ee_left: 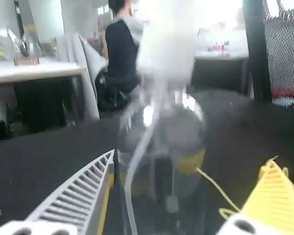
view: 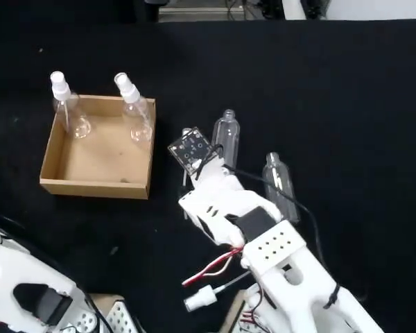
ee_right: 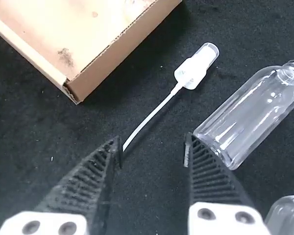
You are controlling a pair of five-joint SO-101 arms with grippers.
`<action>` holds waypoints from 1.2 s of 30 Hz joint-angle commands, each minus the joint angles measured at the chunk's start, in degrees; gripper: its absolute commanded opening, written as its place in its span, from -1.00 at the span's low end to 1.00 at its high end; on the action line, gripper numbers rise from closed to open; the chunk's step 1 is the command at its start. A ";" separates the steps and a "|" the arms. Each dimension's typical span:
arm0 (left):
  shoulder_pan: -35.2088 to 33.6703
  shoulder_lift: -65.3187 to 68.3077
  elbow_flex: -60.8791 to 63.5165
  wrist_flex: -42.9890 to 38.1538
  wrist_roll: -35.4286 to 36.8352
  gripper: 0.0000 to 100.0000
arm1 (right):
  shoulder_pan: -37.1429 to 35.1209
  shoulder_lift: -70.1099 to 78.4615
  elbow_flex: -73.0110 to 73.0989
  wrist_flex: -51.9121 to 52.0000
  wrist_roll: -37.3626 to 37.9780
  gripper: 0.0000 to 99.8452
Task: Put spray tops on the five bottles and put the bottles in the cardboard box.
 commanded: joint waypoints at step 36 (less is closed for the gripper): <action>-0.75 -9.14 -2.95 6.59 0.09 -0.29 | -0.18 -1.10 -0.66 -1.14 0.18 -0.64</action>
